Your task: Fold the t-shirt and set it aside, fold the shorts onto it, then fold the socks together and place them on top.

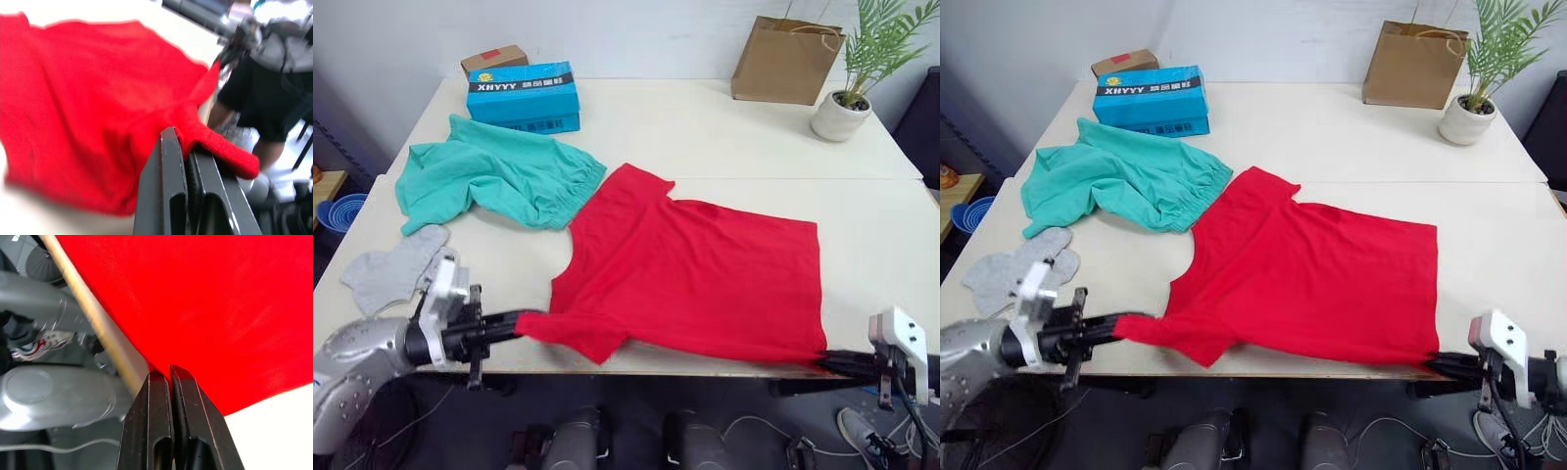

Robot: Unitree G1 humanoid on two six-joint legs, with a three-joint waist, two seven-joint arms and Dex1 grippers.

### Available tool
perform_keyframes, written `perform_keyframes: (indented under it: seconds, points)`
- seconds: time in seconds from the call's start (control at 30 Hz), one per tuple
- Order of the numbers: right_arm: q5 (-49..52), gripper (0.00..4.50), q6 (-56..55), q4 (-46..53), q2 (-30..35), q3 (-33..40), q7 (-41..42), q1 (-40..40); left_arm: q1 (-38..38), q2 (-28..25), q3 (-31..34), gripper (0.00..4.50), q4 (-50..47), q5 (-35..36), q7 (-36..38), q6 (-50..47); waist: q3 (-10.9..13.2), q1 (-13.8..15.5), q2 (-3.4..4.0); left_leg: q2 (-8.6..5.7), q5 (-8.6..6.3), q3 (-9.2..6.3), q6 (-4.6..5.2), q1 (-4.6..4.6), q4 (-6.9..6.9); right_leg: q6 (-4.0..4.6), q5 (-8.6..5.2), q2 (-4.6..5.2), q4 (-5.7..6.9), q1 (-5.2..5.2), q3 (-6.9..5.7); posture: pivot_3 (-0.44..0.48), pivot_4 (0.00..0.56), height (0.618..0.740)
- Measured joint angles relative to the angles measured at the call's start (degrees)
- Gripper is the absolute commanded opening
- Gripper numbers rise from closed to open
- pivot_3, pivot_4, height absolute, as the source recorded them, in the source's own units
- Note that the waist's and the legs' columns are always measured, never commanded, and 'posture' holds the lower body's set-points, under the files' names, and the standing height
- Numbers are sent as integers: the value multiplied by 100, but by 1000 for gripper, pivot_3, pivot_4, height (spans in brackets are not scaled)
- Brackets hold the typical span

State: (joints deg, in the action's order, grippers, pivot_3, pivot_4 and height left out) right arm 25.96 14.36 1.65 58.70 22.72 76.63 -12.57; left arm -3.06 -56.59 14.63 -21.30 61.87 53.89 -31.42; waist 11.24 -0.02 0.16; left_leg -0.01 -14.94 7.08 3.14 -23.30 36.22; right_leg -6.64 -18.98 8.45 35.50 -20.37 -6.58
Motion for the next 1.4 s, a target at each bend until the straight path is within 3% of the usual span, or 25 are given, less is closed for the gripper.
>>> perform_keyframes:
  seconds: [0.07, 0.13, 0.2, 0.23, 0.27, 0.4, 0.53, 0.6, 0.67, 0.8, 0.97, 1.03, 1.1, 1.2, 1.27, 1.37, 1.4]
  points:
    - [2, 0, 114, -64, 182, -58, -7, 616, 613, 56, -57, 36, 123, 47, -96, -257, 0, -5, 0, -1, 2, 2, -6, 1, -3, 1, -1, -1, 3, -3, 0, 0, 150, 740]
    - [-33, 0, 110, -576, 116, -307, -295, 1954, 1740, 509, -405, 36, 692, -435, -357, -141, 7, -11, 11, -3, 12, 9, -8, -1, 10, 6, -3, -9, 3, -2, -2, 0, 150, 740]
    - [-552, 0, -447, -1930, -283, -772, -1031, 4510, 3802, 1352, -985, 36, 2293, -1608, -790, 529, 52, -14, 3, -21, 80, 21, -6, -35, 7, 13, 10, -49, 11, -38, -26, 0, 150, 740]
    - [-782, 0, -758, -2385, -349, -932, -1362, 5334, 4530, 1588, -1139, 36, 2872, -1977, -941, 852, 57, -16, -7, -23, 103, 22, -7, -64, -4, 14, 24, -45, 8, -71, -16, 0, 150, 740]
    - [-1261, 0, -1299, -3385, -490, -1148, -1903, 6566, 5639, 1946, -1256, 36, 4089, -2571, -1182, 1456, 61, -2, -29, -24, 126, 24, 22, -97, 19, 11, 28, -52, 55, -114, -18, 0, 150, 740]
    - [-2195, 0, -2752, -5533, -792, -1574, -3208, 9142, 8388, 2336, -1265, 36, 7135, -3881, -1984, 3472, 55, -13, -70, -19, 117, -3, 10, -171, -9, -4, 41, -66, 39, -173, -68, 0, 150, 740]
    - [-2923, 0, -3868, -6735, -948, -1878, -4303, 10393, 10062, 2349, -1160, 36, 8791, -4634, -2430, 5061, 55, -50, -69, -25, 54, -12, 28, -221, -32, -7, 42, -40, 75, -246, -172, 0, 150, 740]
    - [-3147, 0, -4295, -6976, -922, -1961, -4603, 10603, 10467, 2267, -1032, 36, 9130, -4804, -2410, 5665, 56, -96, -68, -24, 9, -16, 49, -216, -29, -7, 41, -8, 148, -257, -273, 0, 150, 740]
    - [-3249, 0, -4596, -7074, -794, -1995, -4722, 10622, 10629, 2242, -836, 36, 9214, -4841, -2165, 6079, 57, -150, -67, -32, -9, -10, 76, -217, -29, -9, 42, 8, 192, -257, -296, 0, 150, 740]
    - [-3210, 0, -4943, -7038, -486, -1909, -4602, 9905, 10409, 2306, -533, 36, 9137, -4676, -958, 6291, 56, -143, -65, -31, -32, -2, 106, -218, -14, -24, 50, 9, 214, -200, -314, 0, 150, 740]
    - [-3030, 0, -5372, -6805, -438, -1801, -3913, 7867, 8795, 2517, -573, 36, 8565, -4632, 370, 6260, 72, -55, -39, -46, -17, -11, 156, -250, 38, -41, 42, 12, 126, -120, -307, 0, 150, 740]
    - [-2886, 0, -5893, -6240, -298, -1777, -3590, 6479, 7489, 2639, -744, 36, 7149, -4501, 662, 5835, 67, -28, -33, -45, -14, -40, 161, -261, 83, -41, 42, 7, 126, -103, -297, 0, 150, 740]
    - [-2645, 0, -6200, -5810, -262, -1740, -3209, 4896, 5613, 2573, -1069, 36, 5360, -4375, 799, 4942, 68, -31, -29, -50, -15, -50, 163, -265, 86, -42, 43, 4, 140, -104, -264, 0, 150, 740]
    - [-2359, 0, -6158, -5434, -254, -1584, -2935, 3772, 3821, 2444, -1525, 36, 3489, -4352, 681, 3722, 102, -30, 20, -51, -2, -39, 183, -306, 116, -46, 40, 6, 111, -112, -251, 0, 150, 740]
    - [-2140, 0, -6183, -5115, -53, -1407, -2787, 3213, 3011, 2367, -1659, 36, 2182, -4283, 472, 3039, 105, -23, 26, -51, 31, -26, 191, -297, 123, -56, 34, 8, 42, -63, -242, 0, 150, 740]
    - [-1811, 0, -6290, -4877, 252, -1087, -2479, 2486, 2028, 1980, -1677, 36, 919, -4210, 281, 2399, 107, -23, 25, -44, 74, -24, 159, -147, 84, -93, 12, 6, -98, 120, -235, 0, 150, 740]
    - [-1721, 0, -6310, -4850, 292, -1034, -2367, 2274, 1696, 1809, -1679, 36, 673, -4208, 282, 2220, 109, -27, 29, -37, 70, -33, 124, -90, 62, -67, -1, 4, -138, 186, -230, 0, 150, 740]
